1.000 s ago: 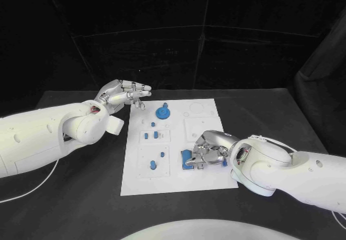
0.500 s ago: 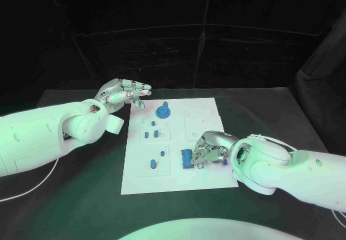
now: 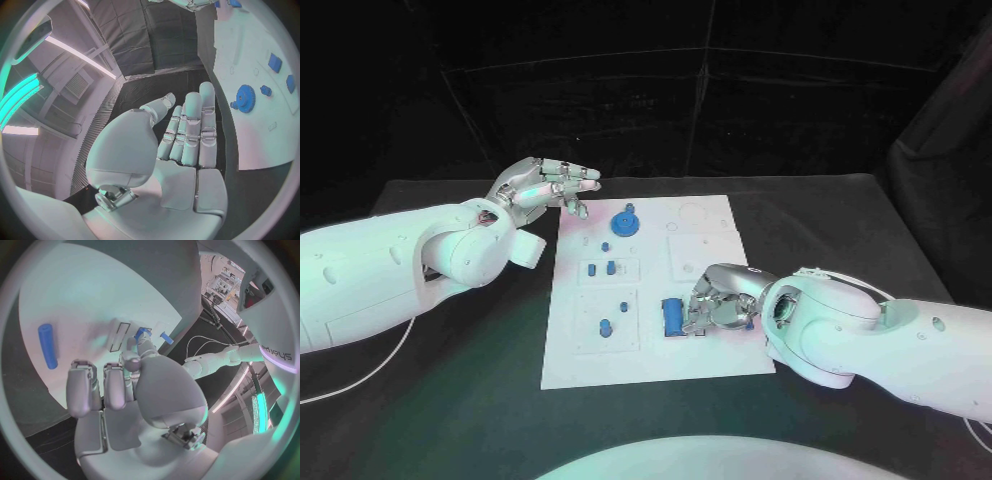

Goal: Assemble the parts on the task board

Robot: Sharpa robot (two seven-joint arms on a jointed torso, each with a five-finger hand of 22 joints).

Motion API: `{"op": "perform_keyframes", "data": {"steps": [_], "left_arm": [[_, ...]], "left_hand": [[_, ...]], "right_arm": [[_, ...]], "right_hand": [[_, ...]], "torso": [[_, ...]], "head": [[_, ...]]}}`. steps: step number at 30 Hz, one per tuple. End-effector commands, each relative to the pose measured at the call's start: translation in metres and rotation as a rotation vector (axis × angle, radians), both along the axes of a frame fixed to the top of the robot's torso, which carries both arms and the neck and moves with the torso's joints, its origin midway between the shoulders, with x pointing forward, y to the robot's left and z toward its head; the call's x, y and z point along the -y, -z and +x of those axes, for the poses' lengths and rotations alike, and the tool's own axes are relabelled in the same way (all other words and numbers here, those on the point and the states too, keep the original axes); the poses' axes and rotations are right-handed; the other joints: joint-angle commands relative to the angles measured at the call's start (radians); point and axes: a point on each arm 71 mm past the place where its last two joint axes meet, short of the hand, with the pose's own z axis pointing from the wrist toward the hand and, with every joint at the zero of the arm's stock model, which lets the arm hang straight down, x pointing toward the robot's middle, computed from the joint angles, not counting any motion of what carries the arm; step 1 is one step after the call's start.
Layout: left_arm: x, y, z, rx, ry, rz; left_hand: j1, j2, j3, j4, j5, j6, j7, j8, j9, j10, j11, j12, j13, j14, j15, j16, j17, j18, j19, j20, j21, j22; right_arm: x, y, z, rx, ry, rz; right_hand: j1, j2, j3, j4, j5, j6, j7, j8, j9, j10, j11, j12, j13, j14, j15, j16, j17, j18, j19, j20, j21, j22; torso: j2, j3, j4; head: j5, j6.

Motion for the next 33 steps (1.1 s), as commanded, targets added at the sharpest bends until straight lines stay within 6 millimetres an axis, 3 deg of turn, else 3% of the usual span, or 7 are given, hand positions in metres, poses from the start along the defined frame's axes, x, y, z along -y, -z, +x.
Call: {"op": "perform_keyframes", "data": {"steps": [1,16,24,33], "left_arm": [[0.0008,-0.0013,-0.0001,0.001,0.01,-0.007],[0.002,-0.0013,0.0001,0.001,0.013,-0.008],[0.0015,-0.0013,-0.0003,0.001,0.012,-0.008],[0.0009,-0.0013,-0.0004,0.0,0.011,-0.008]], "left_hand": [[0.0,0.007,-0.006,-0.001,0.003,-0.007,0.002,0.003,0.0,-0.009,0.0,0.002,-0.002,-0.008,-0.001,-0.004,-0.001,0.006,0.002,0.006,-0.006,-0.001],[0.002,0.008,-0.007,-0.002,0.003,-0.01,0.002,0.007,0.0,-0.013,0.0,0.006,-0.002,-0.009,-0.001,-0.004,-0.004,0.006,0.003,0.006,-0.008,-0.003],[0.002,0.008,-0.007,-0.002,0.003,-0.01,0.002,0.007,0.0,-0.013,0.0,0.006,-0.002,-0.009,-0.001,-0.004,-0.004,0.006,0.003,0.006,-0.008,-0.003],[0.002,0.008,-0.007,-0.002,0.003,-0.01,0.002,0.007,0.0,-0.013,0.0,0.006,-0.002,-0.009,-0.001,-0.004,-0.004,0.006,0.003,0.006,-0.008,-0.003]], "right_arm": [[-0.0017,-0.0047,-0.0015,0.026,-0.015,0.053],[-0.0064,0.0002,0.0009,-0.002,-0.03,0.02],[-0.0058,0.0005,0.0066,0.043,0.015,-0.012],[-0.0061,-0.0008,0.0055,0.054,0.006,-0.011]], "right_hand": [[-0.024,-0.003,-0.014,0.002,0.007,0.005,0.004,-0.005,-0.001,0.005,0.007,-0.003,0.003,0.054,-0.003,0.001,0.007,-0.011,0.0,0.003,0.001,0.112],[-0.032,-0.007,-0.022,0.0,0.005,0.008,0.004,-0.007,0.0,0.007,0.007,-0.003,0.006,0.054,-0.002,0.0,0.007,-0.011,0.0,0.004,0.0,0.111],[-0.023,0.01,-0.015,-0.008,0.004,0.014,0.0,-0.007,0.002,0.011,0.004,0.001,0.012,0.055,-0.004,0.002,0.01,-0.012,0.002,0.004,0.002,0.115],[-0.018,0.007,-0.017,-0.016,0.005,0.014,0.0,-0.008,0.002,0.01,0.003,-0.002,0.011,0.054,-0.005,0.0,0.009,-0.011,0.001,0.003,0.001,0.113]], "torso": [[0.0,0.0014,-0.0003],[0.001,-0.0009,0.002],[0.0,-0.0007,0.0007],[0.0,0.0003,0.0005]], "head": [[0.002,0.002],[-0.001,0.0],[0.002,-0.001],[0.003,-0.001]]}}
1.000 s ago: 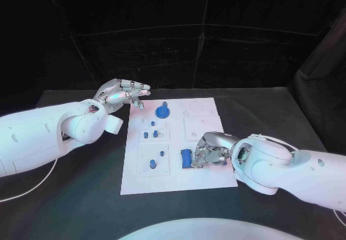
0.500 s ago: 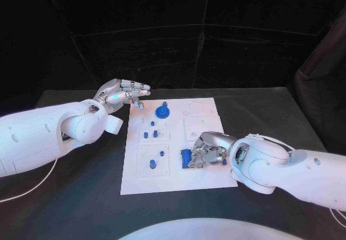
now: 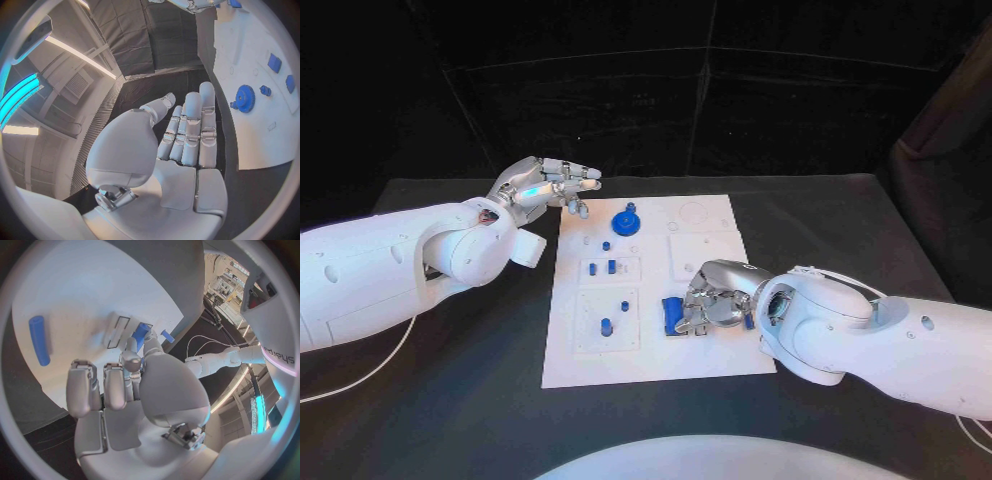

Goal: Assemble the parts on the task board

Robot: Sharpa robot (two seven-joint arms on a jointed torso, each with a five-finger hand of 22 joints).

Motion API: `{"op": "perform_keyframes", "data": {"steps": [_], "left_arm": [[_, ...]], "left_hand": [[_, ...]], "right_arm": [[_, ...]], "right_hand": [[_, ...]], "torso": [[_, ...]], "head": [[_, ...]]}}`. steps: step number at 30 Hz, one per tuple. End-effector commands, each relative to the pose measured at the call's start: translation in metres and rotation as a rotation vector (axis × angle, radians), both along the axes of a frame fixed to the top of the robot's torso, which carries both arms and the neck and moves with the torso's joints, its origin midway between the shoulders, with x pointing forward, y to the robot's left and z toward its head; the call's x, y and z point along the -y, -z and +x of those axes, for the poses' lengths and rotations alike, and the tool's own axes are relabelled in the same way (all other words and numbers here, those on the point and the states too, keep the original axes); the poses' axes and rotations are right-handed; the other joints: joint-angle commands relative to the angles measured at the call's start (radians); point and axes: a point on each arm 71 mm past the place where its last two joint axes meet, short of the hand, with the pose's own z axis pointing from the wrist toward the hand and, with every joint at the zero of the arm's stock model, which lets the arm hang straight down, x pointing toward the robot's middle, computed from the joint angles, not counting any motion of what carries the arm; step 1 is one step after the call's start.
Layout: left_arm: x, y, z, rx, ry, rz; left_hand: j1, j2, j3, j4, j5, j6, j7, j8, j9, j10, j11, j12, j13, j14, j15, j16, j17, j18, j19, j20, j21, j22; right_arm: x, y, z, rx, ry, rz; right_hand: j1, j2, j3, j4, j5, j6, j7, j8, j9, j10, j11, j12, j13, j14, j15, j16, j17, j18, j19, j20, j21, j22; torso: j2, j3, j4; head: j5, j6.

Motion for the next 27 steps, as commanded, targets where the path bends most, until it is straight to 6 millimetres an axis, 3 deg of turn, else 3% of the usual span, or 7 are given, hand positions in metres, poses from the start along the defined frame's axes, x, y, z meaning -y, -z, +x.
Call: {"op": "perform_keyframes", "data": {"steps": [1,7,10,14,20,27], "left_arm": [[0.001,-0.001,0.0,0.002,0.01,-0.008],[0.0,-0.001,0.0,0.001,0.009,-0.007],[0.001,-0.001,0.0,0.0,0.01,-0.007],[0.001,-0.001,0.0,0.0,0.01,-0.007],[0.001,-0.001,0.0,-0.001,0.012,-0.007],[0.001,-0.001,0.0,0.0,0.013,-0.008]], "left_hand": [[0.002,0.008,-0.004,0.0,0.003,-0.007,-0.001,0.003,0.0,-0.006,0.0,0.006,-0.001,-0.009,-0.001,-0.004,-0.001,0.006,0.003,0.006,-0.004,-0.001],[0.002,0.008,-0.004,0.0,0.003,-0.007,-0.001,0.003,0.0,-0.006,0.0,0.006,-0.001,-0.009,-0.001,-0.004,-0.001,0.006,0.003,0.006,-0.004,-0.001],[0.002,0.008,-0.004,0.0,0.003,-0.007,-0.001,0.003,0.0,-0.006,0.0,0.006,-0.001,-0.009,-0.001,-0.004,-0.001,0.006,0.003,0.006,-0.004,-0.001],[0.002,0.008,-0.004,0.0,0.003,-0.007,-0.001,0.003,0.0,-0.006,0.0,0.006,-0.001,-0.009,-0.001,-0.004,-0.001,0.006,0.003,0.006,-0.004,-0.001],[0.002,0.008,-0.004,0.0,0.003,-0.007,-0.001,0.003,0.0,-0.006,0.0,0.006,-0.001,-0.009,-0.001,-0.004,-0.001,0.006,0.003,0.006,-0.004,-0.001],[0.003,0.008,-0.005,0.0,0.003,-0.008,-0.001,0.004,0.0,-0.007,0.0,0.008,-0.001,-0.01,-0.001,-0.003,-0.002,0.006,0.002,0.006,-0.004,-0.002]], "right_arm": [[0.002,-0.002,0.0,0.024,0.007,-0.005],[0.007,-0.004,-0.005,-0.008,-0.012,0.062],[0.012,-0.007,-0.008,-0.039,-0.023,0.133],[0.021,-0.009,-0.011,-0.058,-0.018,0.192],[0.052,-0.011,-0.012,-0.074,0.041,0.196],[0.096,-0.017,-0.009,0.022,0.129,0.013]], "right_hand": [[0.003,0.0,-0.002,-0.005,0.002,0.007,0.001,-0.006,0.001,0.006,0.0,-0.003,-0.001,0.054,-0.005,0.0,0.009,-0.011,0.001,0.003,0.001,0.113],[-0.02,-0.014,-0.021,-0.002,0.022,-0.008,0.01,-0.018,-0.001,-0.011,0.007,-0.037,-0.023,0.049,0.0,-0.017,-0.013,-0.005,-0.017,0.006,-0.018,0.092],[-0.035,-0.023,-0.04,0.0,0.057,-0.049,0.026,-0.044,-0.009,-0.042,0.021,-0.089,-0.059,0.042,0.01,-0.037,-0.037,0.002,-0.039,0.012,-0.042,0.065],[-0.033,-0.018,-0.047,-0.003,0.065,-0.066,0.035,-0.059,-0.014,-0.068,0.028,-0.136,-0.094,0.041,0.017,-0.044,-0.044,0.005,-0.048,0.02,-0.052,0.054],[-0.017,0.004,-0.044,-0.013,0.065,-0.071,0.04,-0.081,-0.023,-0.07,0.032,-0.142,-0.097,0.043,0.021,-0.043,-0.039,0.004,-0.043,0.025,-0.049,0.059],[-0.017,0.01,-0.05,-0.016,0.075,-0.062,0.041,-0.096,-0.032,-0.065,0.033,-0.148,-0.102,0.045,0.021,-0.038,-0.032,0.0,-0.031,0.027,-0.037,0.073]], "torso": [[-0.001,0.0012,-0.0005],[-0.001,0.001,-0.0009],[-0.001,0.0006,-0.0005],[0.0,0.0012,-0.0006],[0.0,-0.0002,-0.0003],[-0.001,-0.0002,-0.0032]], "head": [[0.0,0.0],[-0.001,0.003],[-0.003,0.005],[-0.008,0.008],[-0.02,0.012],[-0.03,0.015]]}}
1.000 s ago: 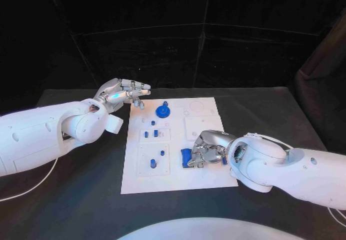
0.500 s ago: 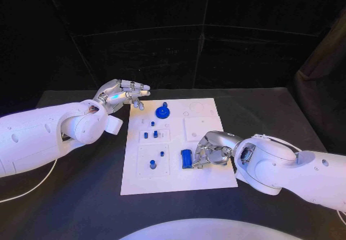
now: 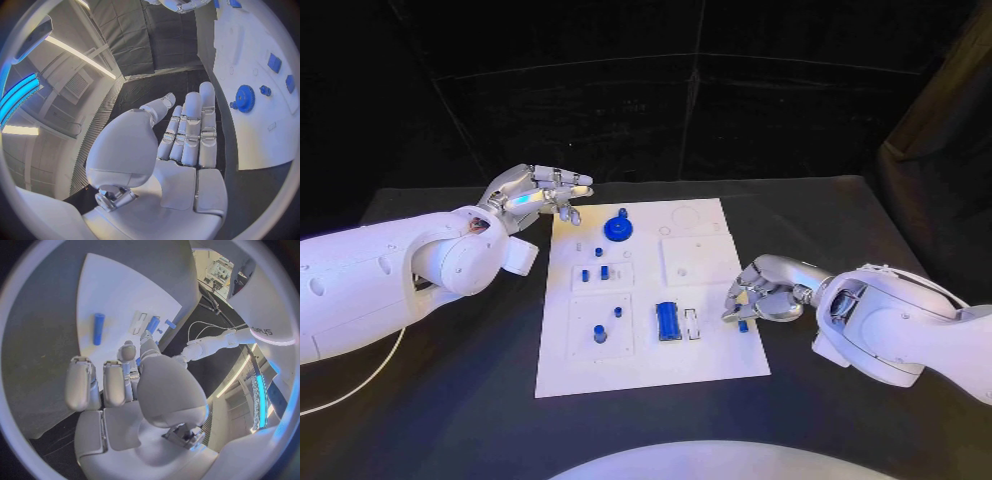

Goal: Assemble the parts on the task board

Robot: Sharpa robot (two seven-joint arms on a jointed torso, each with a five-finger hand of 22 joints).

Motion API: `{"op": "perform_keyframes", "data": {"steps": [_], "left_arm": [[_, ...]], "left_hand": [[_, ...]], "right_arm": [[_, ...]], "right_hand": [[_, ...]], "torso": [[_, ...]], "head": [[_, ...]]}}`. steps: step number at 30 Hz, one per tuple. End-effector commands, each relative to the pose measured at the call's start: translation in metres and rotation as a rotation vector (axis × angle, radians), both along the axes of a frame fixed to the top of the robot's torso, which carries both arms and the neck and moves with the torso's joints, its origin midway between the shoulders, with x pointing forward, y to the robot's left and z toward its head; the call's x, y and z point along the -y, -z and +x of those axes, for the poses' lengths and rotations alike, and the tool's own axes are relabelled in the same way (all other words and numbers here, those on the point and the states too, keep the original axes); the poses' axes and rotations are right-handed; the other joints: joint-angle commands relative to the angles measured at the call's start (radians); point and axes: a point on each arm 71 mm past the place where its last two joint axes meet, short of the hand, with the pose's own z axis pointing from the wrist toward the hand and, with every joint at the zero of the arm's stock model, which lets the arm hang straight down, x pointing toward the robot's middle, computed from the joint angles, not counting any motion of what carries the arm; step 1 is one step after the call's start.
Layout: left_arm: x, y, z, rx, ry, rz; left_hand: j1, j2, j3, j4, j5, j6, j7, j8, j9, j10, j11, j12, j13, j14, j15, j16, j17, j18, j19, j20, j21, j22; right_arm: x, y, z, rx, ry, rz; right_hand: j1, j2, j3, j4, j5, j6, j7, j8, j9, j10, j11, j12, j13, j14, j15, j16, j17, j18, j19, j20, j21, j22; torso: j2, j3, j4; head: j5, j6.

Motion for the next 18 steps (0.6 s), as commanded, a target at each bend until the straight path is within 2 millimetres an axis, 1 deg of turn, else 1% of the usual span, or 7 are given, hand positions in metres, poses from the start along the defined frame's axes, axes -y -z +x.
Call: {"op": "perform_keyframes", "data": {"steps": [1,6,8,12,13,15,18], "left_arm": [[0.002,-0.001,-0.001,0.002,0.013,-0.009],[0.002,-0.002,-0.002,0.002,0.015,-0.011],[0.002,-0.002,-0.002,0.002,0.016,-0.012],[0.002,-0.002,-0.002,0.002,0.015,-0.012],[0.002,-0.002,-0.002,0.002,0.015,-0.012],[0.002,-0.002,-0.002,0.002,0.016,-0.012],[0.002,-0.002,-0.002,0.002,0.016,-0.012]], "left_hand": [[0.003,0.008,-0.005,0.0,0.003,-0.008,-0.001,0.005,0.0,-0.007,0.0,0.007,-0.001,-0.01,-0.001,-0.003,-0.002,0.006,0.002,0.006,-0.005,-0.002],[0.003,0.008,-0.005,0.0,0.003,-0.008,-0.001,0.005,0.0,-0.007,0.0,0.007,-0.001,-0.01,-0.001,-0.003,-0.002,0.006,0.002,0.006,-0.005,-0.002],[0.003,0.008,-0.005,0.0,0.003,-0.008,-0.001,0.005,0.0,-0.007,0.0,0.007,-0.001,-0.01,-0.001,-0.003,-0.002,0.006,0.002,0.006,-0.005,-0.002],[0.003,0.008,-0.005,0.0,0.003,-0.008,-0.001,0.005,0.0,-0.007,0.0,0.007,-0.001,-0.01,-0.001,-0.003,-0.002,0.006,0.002,0.006,-0.005,-0.002],[0.003,0.008,-0.005,0.0,0.003,-0.008,-0.001,0.005,0.0,-0.007,0.0,0.007,-0.001,-0.01,-0.001,-0.003,-0.002,0.006,0.002,0.006,-0.005,-0.002],[0.003,0.008,-0.005,0.0,0.003,-0.008,-0.001,0.005,0.0,-0.007,0.0,0.007,-0.001,-0.01,-0.001,-0.003,-0.002,0.006,0.002,0.006,-0.005,-0.002],[0.003,0.008,-0.005,0.0,0.003,-0.008,-0.001,0.005,0.0,-0.007,0.0,0.007,-0.001,-0.01,-0.001,-0.003,-0.002,0.006,0.002,0.006,-0.005,-0.002]], "right_arm": [[0.007,-0.004,-0.001,0.055,0.015,-0.09],[0.021,-0.006,-0.004,0.069,0.055,-0.182],[0.024,-0.006,-0.004,0.069,0.069,-0.211],[0.027,-0.004,-0.003,0.067,0.08,-0.25],[0.027,-0.004,-0.002,0.064,0.079,-0.256],[0.027,-0.002,-0.001,0.053,0.075,-0.275],[0.024,0.002,0.002,0.043,0.064,-0.288]], "right_hand": [[-0.011,0.008,-0.008,0.001,0.007,0.009,0.0,-0.009,-0.004,0.004,0.001,-0.008,-0.003,0.046,0.005,0.001,-0.002,0.0,0.006,0.0,0.005,0.072],[-0.039,0.007,-0.03,0.017,0.011,0.032,-0.004,-0.017,-0.009,0.009,-0.002,-0.019,-0.01,0.043,0.004,-0.013,-0.018,0.002,0.001,0.0,-0.003,0.064],[-0.045,0.006,-0.036,0.02,0.014,0.038,-0.005,-0.019,-0.01,0.01,-0.003,-0.021,-0.011,0.043,0.003,-0.014,-0.018,0.003,0.001,-0.001,-0.004,0.063],[-0.059,0.005,-0.054,0.031,0.051,0.048,-0.008,-0.026,-0.011,0.014,-0.005,-0.023,-0.011,0.043,0.001,-0.016,-0.018,0.002,0.001,-0.002,-0.005,0.063],[-0.06,0.005,-0.056,0.033,0.053,0.049,-0.008,-0.027,-0.012,0.014,-0.005,-0.023,-0.011,0.043,0.001,-0.016,-0.018,0.002,0.001,-0.003,-0.005,0.063],[-0.066,0.003,-0.064,0.038,0.053,0.053,-0.009,-0.028,-0.011,0.016,-0.005,-0.024,-0.01,0.044,0.0,-0.015,-0.016,0.002,0.002,-0.003,-0.004,0.064],[-0.073,0.002,-0.072,0.043,0.049,0.055,-0.009,-0.03,-0.011,0.017,-0.005,-0.023,-0.009,0.044,0.0,-0.015,-0.016,0.002,0.003,-0.003,-0.004,0.065]], "torso": [[-0.001,-0.0005,-0.0006],[0.0,0.0002,0.0025],[0.0,0.0001,0.0021],[0.001,0.0016,-0.0005],[0.001,0.0019,-0.0007],[0.001,0.0002,0.0011],[0.002,0.0009,0.0011]], "head": [[-0.006,0.002],[-0.012,0.007],[-0.013,0.007],[-0.012,0.007],[-0.012,0.007],[-0.016,0.007],[-0.016,0.005]]}}
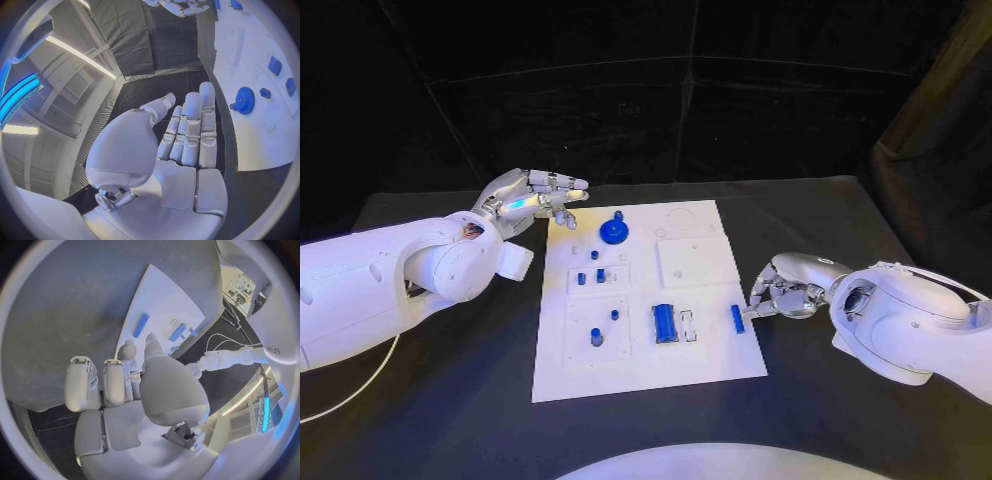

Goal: Assemble the parts on the task board

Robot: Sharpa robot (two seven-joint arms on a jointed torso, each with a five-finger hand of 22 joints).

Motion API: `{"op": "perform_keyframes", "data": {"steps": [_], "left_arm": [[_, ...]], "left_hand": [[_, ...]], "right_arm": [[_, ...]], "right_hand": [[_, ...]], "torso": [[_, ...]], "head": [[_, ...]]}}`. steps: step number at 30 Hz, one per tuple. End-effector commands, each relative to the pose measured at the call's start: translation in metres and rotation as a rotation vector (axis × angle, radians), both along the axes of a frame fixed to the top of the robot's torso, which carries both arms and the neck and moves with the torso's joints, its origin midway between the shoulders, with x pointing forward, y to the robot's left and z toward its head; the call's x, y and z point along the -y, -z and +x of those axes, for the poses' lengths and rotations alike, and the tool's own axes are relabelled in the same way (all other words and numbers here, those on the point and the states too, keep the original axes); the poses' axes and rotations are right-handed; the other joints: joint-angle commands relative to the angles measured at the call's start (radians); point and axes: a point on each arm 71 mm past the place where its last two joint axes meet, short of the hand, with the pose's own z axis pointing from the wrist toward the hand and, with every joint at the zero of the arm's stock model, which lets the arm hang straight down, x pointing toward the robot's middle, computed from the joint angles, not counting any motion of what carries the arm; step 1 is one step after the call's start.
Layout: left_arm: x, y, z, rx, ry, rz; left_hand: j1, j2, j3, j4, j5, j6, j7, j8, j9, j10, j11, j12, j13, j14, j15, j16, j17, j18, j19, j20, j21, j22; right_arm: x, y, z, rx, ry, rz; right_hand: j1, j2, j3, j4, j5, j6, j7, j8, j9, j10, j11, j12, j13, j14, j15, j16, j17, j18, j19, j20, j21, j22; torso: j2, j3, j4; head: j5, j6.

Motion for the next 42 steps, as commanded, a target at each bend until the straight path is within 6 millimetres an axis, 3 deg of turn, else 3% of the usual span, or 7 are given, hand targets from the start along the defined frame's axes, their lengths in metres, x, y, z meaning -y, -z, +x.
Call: {"op": "perform_keyframes", "data": {"steps": [1,7,16,25,31,42], "left_arm": [[0.001,-0.001,0.0,0.004,0.01,-0.009],[0.0,-0.001,0.0,0.003,0.008,-0.009],[-0.002,-0.001,0.0,0.003,0.005,-0.007],[-0.002,-0.001,0.0,0.003,0.005,-0.007],[-0.003,-0.001,0.0,0.003,0.003,-0.007],[-0.004,-0.001,-0.001,0.001,0.002,-0.006]], "left_hand": [[0.003,0.008,-0.005,0.0,0.003,-0.008,-0.001,0.005,0.0,-0.007,0.0,0.004,-0.002,-0.01,-0.001,-0.003,-0.001,0.006,0.002,0.006,-0.005,-0.001],[0.003,0.008,-0.005,0.0,0.003,-0.008,-0.001,0.005,0.0,-0.007,0.0,0.004,-0.002,-0.01,-0.001,-0.003,-0.001,0.006,0.002,0.006,-0.005,-0.001],[0.002,0.008,-0.006,0.0,0.003,-0.009,-0.001,0.006,0.0,-0.008,0.001,0.005,-0.002,-0.01,0.0,-0.003,-0.002,0.006,0.002,0.007,-0.005,-0.002],[0.002,0.008,-0.006,0.0,0.003,-0.009,-0.001,0.006,0.0,-0.008,0.001,0.005,-0.002,-0.01,0.0,-0.003,-0.002,0.006,0.002,0.007,-0.005,-0.002],[0.002,0.008,-0.006,0.0,0.003,-0.009,-0.001,0.006,0.0,-0.008,0.001,0.005,-0.002,-0.01,0.0,-0.003,-0.002,0.006,0.002,0.007,-0.005,-0.002],[0.002,0.008,-0.006,0.0,0.003,-0.009,-0.001,0.006,0.0,-0.008,0.001,0.005,-0.002,-0.01,0.0,-0.003,-0.002,0.006,0.002,0.007,-0.005,-0.002]], "right_arm": [[-0.002,0.004,0.002,-0.017,-0.008,-0.072],[-0.008,0.009,0.008,-0.029,-0.02,-0.097],[-0.019,0.012,0.011,-0.028,-0.051,-0.104],[-0.026,0.015,0.013,-0.031,-0.081,-0.14],[-0.032,0.02,0.014,-0.033,-0.118,-0.207],[-0.044,0.024,0.015,-0.005,-0.185,-0.301]], "right_hand": [[-0.013,-0.002,-0.009,0.004,-0.002,0.008,0.002,-0.008,-0.001,0.006,-0.002,-0.006,0.001,0.044,0.0,-0.003,0.001,0.002,0.003,-0.003,-0.004,0.065],[-0.017,-0.002,-0.014,0.009,-0.004,0.007,0.002,-0.01,-0.001,0.005,-0.001,-0.009,0.0,0.044,0.0,-0.004,0.0,0.002,0.002,-0.003,-0.006,0.063],[-0.019,0.003,-0.018,0.014,0.004,0.011,0.001,-0.011,0.0,0.004,-0.002,-0.01,0.0,0.044,0.0,-0.006,-0.001,0.003,0.0,-0.003,-0.008,0.062],[0.004,0.004,-0.02,0.004,0.008,0.021,-0.002,-0.009,0.005,0.003,-0.005,-0.014,0.0,0.044,-0.002,-0.007,-0.002,0.003,0.0,-0.005,-0.009,0.061],[0.048,0.01,-0.017,-0.022,0.01,0.019,-0.001,-0.017,0.007,-0.003,-0.005,-0.027,-0.007,0.043,-0.003,-0.013,-0.006,0.004,-0.002,-0.006,-0.012,0.058],[0.136,0.033,0.02,-0.083,-0.055,0.018,0.002,-0.036,0.006,-0.015,-0.005,-0.057,-0.023,0.041,-0.002,-0.024,-0.012,0.006,-0.008,-0.006,-0.021,0.051]], "torso": [[0.001,0.0008,0.0005],[0.001,-0.0003,0.0012],[0.001,0.0008,-0.0014],[0.0,-0.0013,0.0015],[-0.001,-0.0014,0.0006],[-0.001,-0.0011,0.0008]], "head": [[-0.001,-0.002],[-0.003,-0.005],[0.0,-0.007],[-0.003,-0.01],[-0.001,-0.011],[0.0,-0.009]]}}
